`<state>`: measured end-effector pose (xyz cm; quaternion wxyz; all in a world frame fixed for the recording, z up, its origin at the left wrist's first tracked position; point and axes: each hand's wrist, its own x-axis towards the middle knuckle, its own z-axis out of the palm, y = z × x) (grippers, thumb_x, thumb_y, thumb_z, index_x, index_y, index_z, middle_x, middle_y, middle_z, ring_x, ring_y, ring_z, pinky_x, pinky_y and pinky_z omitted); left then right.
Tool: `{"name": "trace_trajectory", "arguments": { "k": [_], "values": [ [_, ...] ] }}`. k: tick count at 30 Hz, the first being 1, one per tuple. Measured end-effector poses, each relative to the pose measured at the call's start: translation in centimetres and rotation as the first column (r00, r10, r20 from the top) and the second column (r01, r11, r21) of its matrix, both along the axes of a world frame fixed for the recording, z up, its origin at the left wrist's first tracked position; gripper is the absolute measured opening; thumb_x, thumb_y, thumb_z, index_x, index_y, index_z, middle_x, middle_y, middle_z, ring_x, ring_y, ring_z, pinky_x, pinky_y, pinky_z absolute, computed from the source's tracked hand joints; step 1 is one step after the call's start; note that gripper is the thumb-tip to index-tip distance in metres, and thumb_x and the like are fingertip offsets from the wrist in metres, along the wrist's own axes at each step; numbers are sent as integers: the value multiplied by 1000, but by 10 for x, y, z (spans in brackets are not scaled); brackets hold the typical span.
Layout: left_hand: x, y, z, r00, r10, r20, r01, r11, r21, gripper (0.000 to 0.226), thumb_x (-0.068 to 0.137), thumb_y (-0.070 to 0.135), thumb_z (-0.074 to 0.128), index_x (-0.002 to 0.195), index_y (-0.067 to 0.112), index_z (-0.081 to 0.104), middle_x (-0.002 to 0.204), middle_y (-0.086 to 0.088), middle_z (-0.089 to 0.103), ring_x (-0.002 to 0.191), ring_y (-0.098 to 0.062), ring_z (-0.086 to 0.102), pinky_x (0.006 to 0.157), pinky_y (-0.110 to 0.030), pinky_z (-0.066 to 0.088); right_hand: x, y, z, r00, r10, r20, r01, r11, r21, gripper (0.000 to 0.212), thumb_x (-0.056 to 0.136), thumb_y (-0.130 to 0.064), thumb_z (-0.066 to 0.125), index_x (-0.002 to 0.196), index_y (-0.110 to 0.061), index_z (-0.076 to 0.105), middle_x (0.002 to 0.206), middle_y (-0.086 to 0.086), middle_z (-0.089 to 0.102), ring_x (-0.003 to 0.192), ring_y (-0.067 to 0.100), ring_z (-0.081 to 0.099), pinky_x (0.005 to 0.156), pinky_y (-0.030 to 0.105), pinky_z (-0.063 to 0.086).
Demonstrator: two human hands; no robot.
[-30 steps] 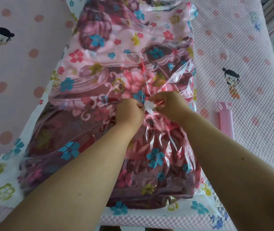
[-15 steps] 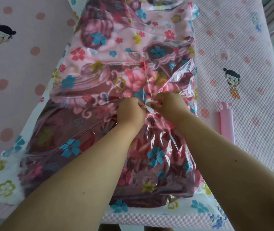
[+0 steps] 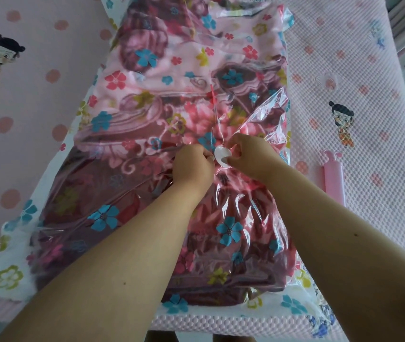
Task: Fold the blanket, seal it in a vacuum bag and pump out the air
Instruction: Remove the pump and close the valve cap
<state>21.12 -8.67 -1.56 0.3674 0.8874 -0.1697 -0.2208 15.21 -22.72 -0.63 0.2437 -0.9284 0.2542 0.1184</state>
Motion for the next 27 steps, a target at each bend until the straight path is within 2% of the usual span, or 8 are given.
{"name": "trace_trajectory", "arguments": {
  "k": [3,5,8,11,14,18,21,27],
  "values": [
    [0,0,-2,1000,4,-3,-4,1000,3,18,88,7,55,83,4,72,83,-8,71,75,-22,65,69,-34,54,2,2,-4,992,64,-112,-82,983,-166,28,95,-41,52,92,-15,60,75,1,56,74,24,59,60,30,46],
    [1,0,-3,1000,7,-5,-7,1000,4,17,88,8,56,83,6,72,83,-6,71,74,-21,64,69,-32,53,-1,1,-7,996,42,-81,-55,985,-166,29,96,-46,48,87,-19,57,70,-1,54,68,21,58,54,27,41],
    [1,0,-5,1000,12,-7,-12,1000,2,17,90,11,57,88,6,73,87,-6,72,80,-21,65,73,-33,53,-5,-1,-9,997,-28,70,27,999,21,27,86,-38,65,105,-21,58,74,-9,58,67,11,57,56,25,39],
    [1,-1,-7,1000,18,-14,-18,1000,1,17,91,12,57,90,7,73,90,-5,71,81,-20,64,72,-30,51,-1,0,-9,1000,28,-10,-29,998,-49,26,90,-37,61,107,-16,57,82,-4,57,77,19,57,62,28,39],
    [1,0,-8,999,20,-24,-20,1000,-3,14,92,12,57,87,8,70,87,-4,70,75,-17,61,64,-24,44,3,2,-11,984,104,-145,-135,964,-229,31,99,-42,42,98,-15,57,72,0,52,74,23,59,59,30,44],
    [0,0,-9,999,25,-24,-25,1000,0,14,92,13,57,88,9,70,86,-3,69,73,-15,59,63,-23,41,-3,-1,-10,999,44,0,-44,995,-90,33,91,-45,54,110,-19,51,88,-4,60,73,16,55,61,29,38],
    [0,0,-10,999,27,-18,-27,1000,2,15,93,14,57,89,8,69,87,-5,69,74,-17,60,65,-24,41,-1,-1,-12,994,98,-53,-104,988,-115,36,91,-39,57,117,-16,50,100,3,64,78,20,55,65,31,41],
    [1,0,-12,1000,24,-10,-24,1000,9,14,93,14,57,89,9,69,88,-4,70,74,-17,61,64,-26,44,7,2,-13,985,116,-129,-131,985,-115,46,97,-48,42,118,-7,46,95,6,57,82,24,53,69,34,37]
  ]
}}
